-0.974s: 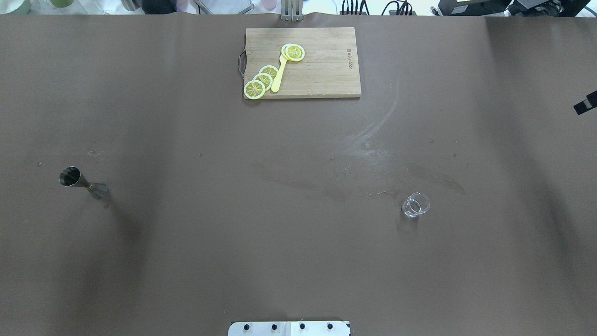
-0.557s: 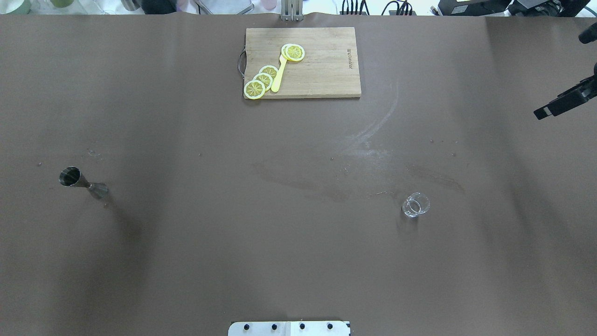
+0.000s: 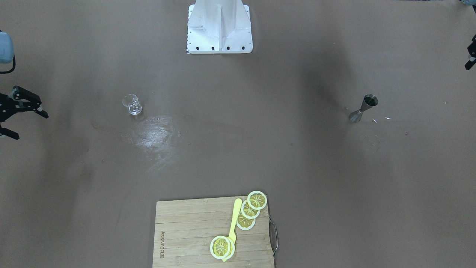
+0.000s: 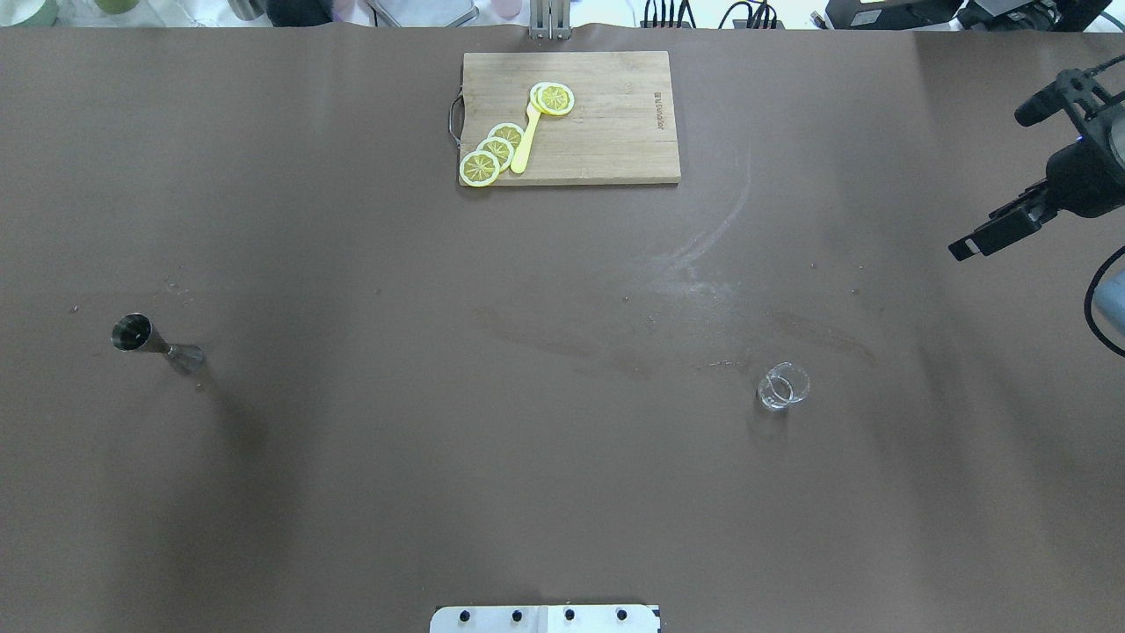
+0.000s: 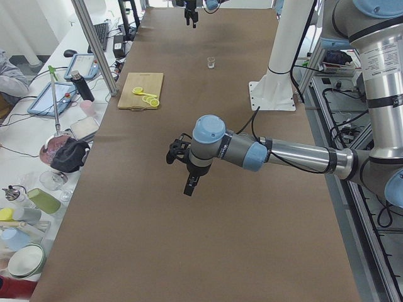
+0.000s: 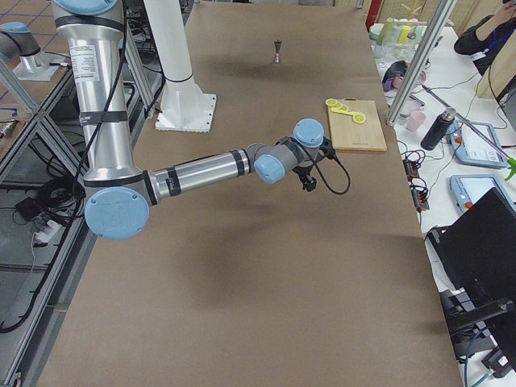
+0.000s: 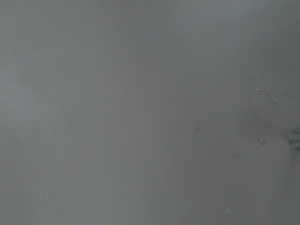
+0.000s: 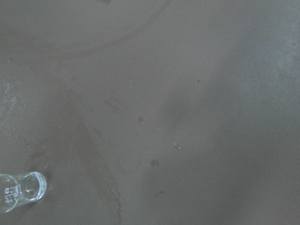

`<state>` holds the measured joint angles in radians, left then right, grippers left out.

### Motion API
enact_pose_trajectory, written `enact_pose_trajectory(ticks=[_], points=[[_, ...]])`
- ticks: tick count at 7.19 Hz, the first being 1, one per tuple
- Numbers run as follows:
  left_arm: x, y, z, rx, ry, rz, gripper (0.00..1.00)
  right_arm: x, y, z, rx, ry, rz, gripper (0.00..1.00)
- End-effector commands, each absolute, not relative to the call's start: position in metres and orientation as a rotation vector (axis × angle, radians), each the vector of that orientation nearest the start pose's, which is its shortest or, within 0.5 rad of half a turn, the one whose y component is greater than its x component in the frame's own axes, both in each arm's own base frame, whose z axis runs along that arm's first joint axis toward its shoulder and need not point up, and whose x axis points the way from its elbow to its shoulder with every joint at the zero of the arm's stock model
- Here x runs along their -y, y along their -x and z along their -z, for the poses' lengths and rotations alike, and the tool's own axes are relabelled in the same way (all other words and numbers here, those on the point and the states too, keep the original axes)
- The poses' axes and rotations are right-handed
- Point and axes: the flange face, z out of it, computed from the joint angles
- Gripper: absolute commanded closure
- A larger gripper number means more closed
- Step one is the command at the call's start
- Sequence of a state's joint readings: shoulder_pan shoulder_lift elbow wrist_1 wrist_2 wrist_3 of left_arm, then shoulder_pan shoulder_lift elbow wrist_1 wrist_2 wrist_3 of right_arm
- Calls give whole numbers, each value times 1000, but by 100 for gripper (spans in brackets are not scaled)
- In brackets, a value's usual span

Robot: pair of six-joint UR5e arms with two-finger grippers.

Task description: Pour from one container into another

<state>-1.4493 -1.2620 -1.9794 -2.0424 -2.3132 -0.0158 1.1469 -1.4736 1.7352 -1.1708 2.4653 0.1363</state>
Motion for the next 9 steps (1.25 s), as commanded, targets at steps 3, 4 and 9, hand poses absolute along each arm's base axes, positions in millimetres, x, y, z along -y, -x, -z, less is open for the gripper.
enact_pose_trajectory(ticks=[3,4,9], points=[[346,-4,-538,-769,-886,-528,2,472,206,-464,1075,-554,746,0],[343,-23,-529,-729,-1007,-589,2,468,206,-460,1088,-603,773,0],[301,-73,-569,-669,-1375,-551,2,433,235,-450,1162,-794,939,0]])
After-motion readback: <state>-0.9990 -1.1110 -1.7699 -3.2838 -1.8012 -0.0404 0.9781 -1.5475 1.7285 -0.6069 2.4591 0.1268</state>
